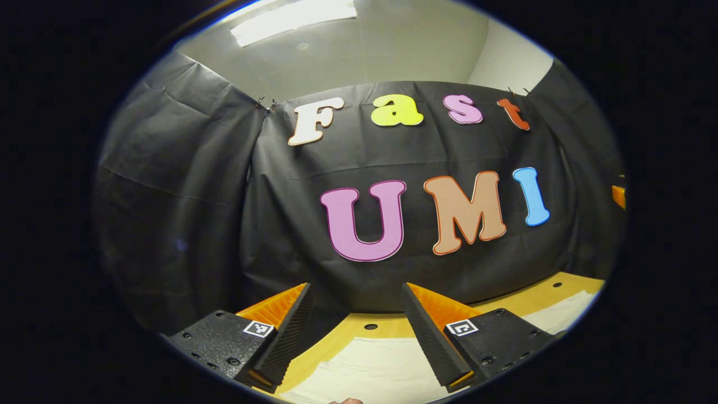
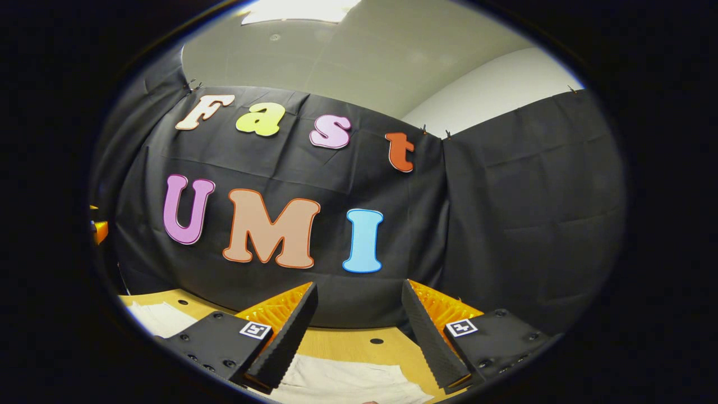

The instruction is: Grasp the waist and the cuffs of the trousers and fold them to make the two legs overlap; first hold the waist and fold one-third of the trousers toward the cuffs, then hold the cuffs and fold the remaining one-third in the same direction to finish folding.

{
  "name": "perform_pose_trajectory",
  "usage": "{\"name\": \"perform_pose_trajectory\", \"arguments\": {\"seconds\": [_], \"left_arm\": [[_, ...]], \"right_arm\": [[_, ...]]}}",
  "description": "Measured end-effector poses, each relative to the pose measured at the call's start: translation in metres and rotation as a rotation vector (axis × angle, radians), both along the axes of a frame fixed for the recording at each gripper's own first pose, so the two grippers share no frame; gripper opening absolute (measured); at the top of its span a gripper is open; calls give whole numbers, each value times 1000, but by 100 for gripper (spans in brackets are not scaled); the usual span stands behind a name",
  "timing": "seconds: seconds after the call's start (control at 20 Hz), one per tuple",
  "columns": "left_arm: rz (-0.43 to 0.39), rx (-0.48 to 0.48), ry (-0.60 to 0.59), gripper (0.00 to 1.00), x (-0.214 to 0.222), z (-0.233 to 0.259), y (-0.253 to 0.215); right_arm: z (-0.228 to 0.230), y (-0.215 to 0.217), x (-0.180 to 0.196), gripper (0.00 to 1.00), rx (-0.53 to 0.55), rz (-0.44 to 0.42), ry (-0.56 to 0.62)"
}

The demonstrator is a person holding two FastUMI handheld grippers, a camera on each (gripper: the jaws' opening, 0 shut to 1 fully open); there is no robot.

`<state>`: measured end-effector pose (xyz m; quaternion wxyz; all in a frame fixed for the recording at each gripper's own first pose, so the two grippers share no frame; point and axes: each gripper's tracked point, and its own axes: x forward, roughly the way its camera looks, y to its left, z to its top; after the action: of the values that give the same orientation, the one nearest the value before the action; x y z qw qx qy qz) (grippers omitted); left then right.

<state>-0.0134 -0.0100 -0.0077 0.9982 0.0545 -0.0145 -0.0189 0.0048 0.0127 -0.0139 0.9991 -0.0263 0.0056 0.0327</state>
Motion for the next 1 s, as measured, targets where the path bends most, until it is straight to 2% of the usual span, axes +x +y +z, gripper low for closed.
{"name": "perform_pose_trajectory", "arguments": {"seconds": [0.05,0.15,0.2,0.45,0.5,0.55,0.6,0.8,1.0], "left_arm": [[-16,23,8,93,0,-5,-2],[-36,72,23,97,-2,-18,1],[-52,102,36,95,-2,-27,3],[-134,360,114,96,-8,-73,16],[-157,404,129,100,-9,-84,17],[-181,442,148,100,-13,-95,16],[-210,472,173,96,-17,-110,14],[-318,577,276,96,-36,-170,8],[-427,739,359,96,-57,-224,12]], "right_arm": [[-2,-1,1,98,5,0,2],[-3,-1,2,98,12,-3,3],[-3,-2,3,98,15,-4,4],[-16,-6,4,97,13,-16,22],[-19,-6,5,97,16,-20,31],[-23,-7,5,98,21,-23,38],[-26,-8,6,98,25,-26,45],[-37,-7,7,98,23,-36,63],[-48,-3,3,97,-9,-28,77]]}}
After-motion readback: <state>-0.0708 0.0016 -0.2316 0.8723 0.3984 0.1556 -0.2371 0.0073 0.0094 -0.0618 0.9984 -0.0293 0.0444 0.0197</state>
